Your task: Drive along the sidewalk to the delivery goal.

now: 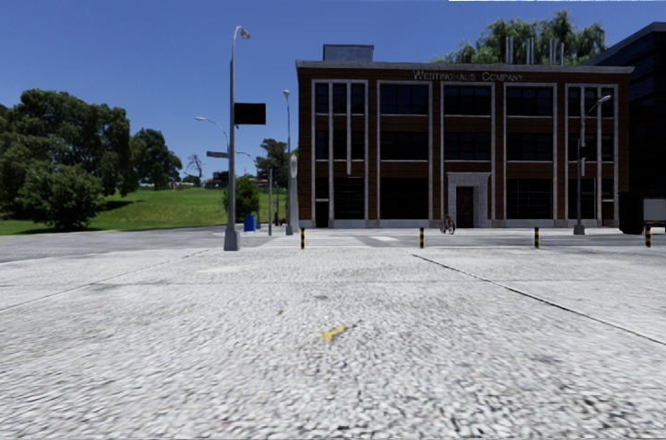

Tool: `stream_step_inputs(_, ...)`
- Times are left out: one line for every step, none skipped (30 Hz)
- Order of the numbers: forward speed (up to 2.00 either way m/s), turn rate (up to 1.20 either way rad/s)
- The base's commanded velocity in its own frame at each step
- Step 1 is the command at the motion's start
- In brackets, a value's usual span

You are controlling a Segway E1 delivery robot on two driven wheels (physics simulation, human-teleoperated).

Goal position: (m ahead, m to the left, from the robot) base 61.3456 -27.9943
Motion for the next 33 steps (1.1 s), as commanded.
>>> stream_step_inputs(2.0,-0.23)
stream_step_inputs(2.0,-0.23)
stream_step_inputs(2.0,-0.23)
stream_step_inputs(2.0,-0.23)
stream_step_inputs(2.0,-0.23)
stream_step_inputs(2.0,-0.23)
stream_step_inputs(2.0,-0.23)
stream_step_inputs(2.0,-0.23)
stream_step_inputs(2.0,-0.23)
stream_step_inputs(2.0,-0.07)
stream_step_inputs(2.0,0.0)
stream_step_inputs(2.0,0.0)
stream_step_inputs(2.0,0.0)
stream_step_inputs(2.0,0.0)
stream_step_inputs(2.0,0.0)
stream_step_inputs(2.0,0.0)
stream_step_inputs(2.0,0.0)
stream_step_inputs(2.0,0.0)
stream_step_inputs(2.0,0.0)
stream_step_inputs(2.0,0.0)
stream_step_inputs(2.0,0.0)
stream_step_inputs(2.0,0.0)
stream_step_inputs(2.0,0.0)
stream_step_inputs(2.0,0.0)
stream_step_inputs(2.0,0.0)
stream_step_inputs(2.0,0.0)
stream_step_inputs(2.0,0.0)
stream_step_inputs(2.0,0.0)
stream_step_inputs(2.0,0.0)
stream_step_inputs(2.0,0.0)
stream_step_inputs(2.0,0.0)
stream_step_inputs(2.0,0.0)
stream_step_inputs(2.0,0.0)
